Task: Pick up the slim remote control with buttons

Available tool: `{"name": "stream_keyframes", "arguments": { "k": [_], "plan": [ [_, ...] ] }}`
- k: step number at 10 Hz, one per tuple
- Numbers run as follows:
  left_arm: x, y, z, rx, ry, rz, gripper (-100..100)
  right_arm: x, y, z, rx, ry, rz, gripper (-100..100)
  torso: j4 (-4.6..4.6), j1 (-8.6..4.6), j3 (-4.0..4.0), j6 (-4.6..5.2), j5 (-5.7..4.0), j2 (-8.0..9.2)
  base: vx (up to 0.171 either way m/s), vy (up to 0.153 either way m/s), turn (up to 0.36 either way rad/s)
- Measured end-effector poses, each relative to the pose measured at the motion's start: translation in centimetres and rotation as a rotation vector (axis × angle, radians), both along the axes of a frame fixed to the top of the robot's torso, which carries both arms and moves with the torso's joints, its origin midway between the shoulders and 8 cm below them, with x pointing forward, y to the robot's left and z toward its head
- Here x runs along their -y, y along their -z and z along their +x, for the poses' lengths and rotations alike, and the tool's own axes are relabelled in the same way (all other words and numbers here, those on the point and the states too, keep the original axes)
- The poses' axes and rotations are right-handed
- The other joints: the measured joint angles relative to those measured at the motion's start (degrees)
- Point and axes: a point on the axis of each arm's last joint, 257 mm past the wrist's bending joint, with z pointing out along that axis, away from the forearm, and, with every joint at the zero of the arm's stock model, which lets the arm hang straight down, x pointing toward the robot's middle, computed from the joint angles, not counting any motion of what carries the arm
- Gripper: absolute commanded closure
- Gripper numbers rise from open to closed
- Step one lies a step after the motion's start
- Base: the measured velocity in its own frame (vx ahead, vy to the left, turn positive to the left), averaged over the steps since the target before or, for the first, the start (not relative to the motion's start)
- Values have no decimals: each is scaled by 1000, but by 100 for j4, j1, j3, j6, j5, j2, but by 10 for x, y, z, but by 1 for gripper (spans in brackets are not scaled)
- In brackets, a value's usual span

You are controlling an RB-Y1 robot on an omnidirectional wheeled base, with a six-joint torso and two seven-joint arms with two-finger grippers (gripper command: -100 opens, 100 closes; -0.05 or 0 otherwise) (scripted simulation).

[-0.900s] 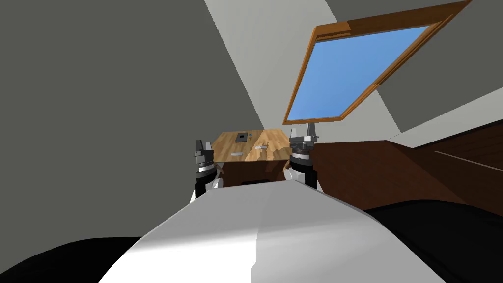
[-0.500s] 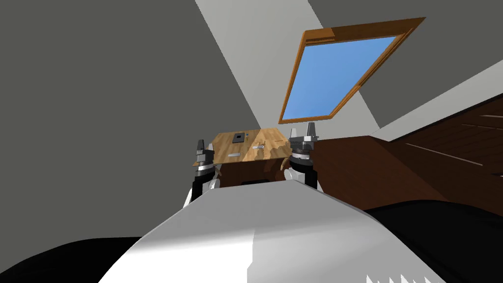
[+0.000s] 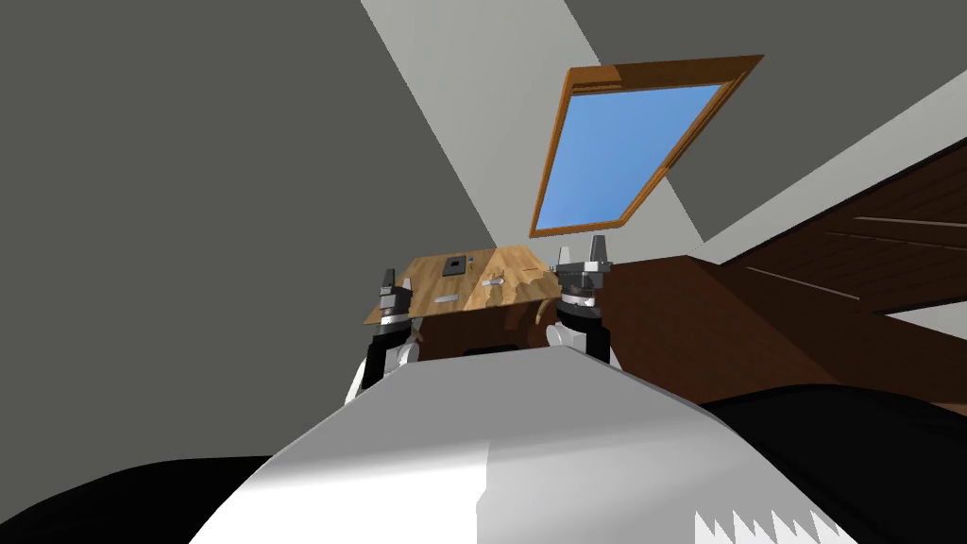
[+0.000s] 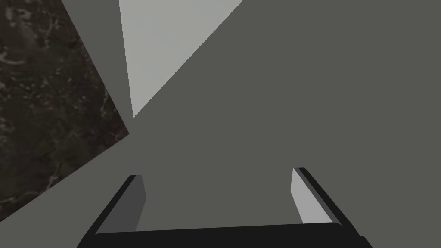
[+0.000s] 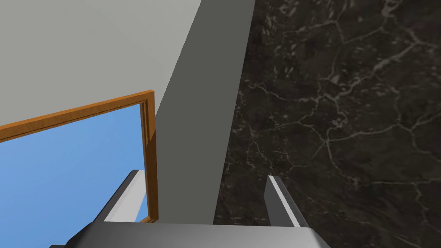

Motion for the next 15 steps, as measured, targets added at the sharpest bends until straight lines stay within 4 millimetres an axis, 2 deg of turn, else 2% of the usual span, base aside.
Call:
{"name": "stream_keyframes", "arguments": {
  "k": [6,9,15],
  "plan": [
    [-25,35,21,-146,-13,-51,-100,0,0,0,0,0,0,0,0,3,-1,-1,1,-1,-16,2,-139],
    [-46,55,28,-220,-30,-86,-100,0,0,0,0,0,0,0,0,4,-1,2,1,-2,-12,5,-150],
    [-76,91,41,-363,-70,-156,-100,0,0,0,0,0,0,0,-1,6,-2,-2,2,-3,-9,7,-163]
  ]
}}
